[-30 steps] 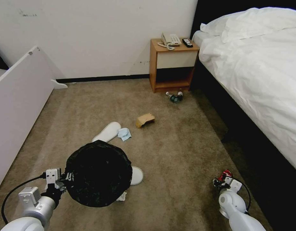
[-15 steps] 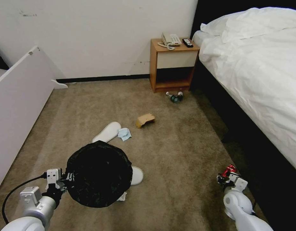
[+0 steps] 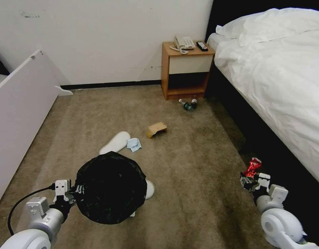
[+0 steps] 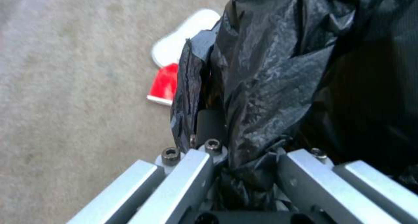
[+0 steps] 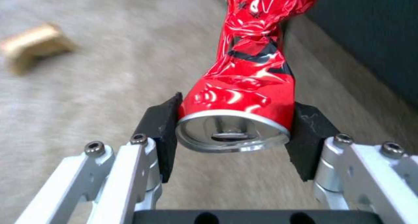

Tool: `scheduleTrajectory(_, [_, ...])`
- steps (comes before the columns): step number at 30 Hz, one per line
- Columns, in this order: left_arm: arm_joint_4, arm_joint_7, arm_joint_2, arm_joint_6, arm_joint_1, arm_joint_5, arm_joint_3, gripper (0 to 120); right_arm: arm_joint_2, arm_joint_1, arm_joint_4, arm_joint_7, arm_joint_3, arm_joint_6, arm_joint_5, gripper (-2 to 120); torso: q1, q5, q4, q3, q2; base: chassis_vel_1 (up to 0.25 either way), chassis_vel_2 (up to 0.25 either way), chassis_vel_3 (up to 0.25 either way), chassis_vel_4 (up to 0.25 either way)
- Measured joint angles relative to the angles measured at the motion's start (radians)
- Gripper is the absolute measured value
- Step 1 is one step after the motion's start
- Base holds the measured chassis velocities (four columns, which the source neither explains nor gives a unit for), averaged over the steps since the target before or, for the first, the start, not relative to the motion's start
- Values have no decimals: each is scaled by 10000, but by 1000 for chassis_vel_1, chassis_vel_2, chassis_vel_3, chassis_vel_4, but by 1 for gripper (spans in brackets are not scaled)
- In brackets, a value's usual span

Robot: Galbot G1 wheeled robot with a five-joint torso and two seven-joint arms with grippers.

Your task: Pick up the trash bin, then pick up the garbage from the floor and place it into the trash bin.

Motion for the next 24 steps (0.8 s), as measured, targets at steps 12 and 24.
scheduleTrajectory(12, [-361,-632,650,1287,-315,-742,724,0,-2041,-702,2531,-1484,1061,325,157,49,0,-2,2,1,2,0,0,0,0])
scheduleTrajectory(24, [-391,-1296,645,1524,-852,-656,2346,0,-4441,-555,3512,-2688,1520,889,514,49,0,-2,1,2,1,0,0,0,0])
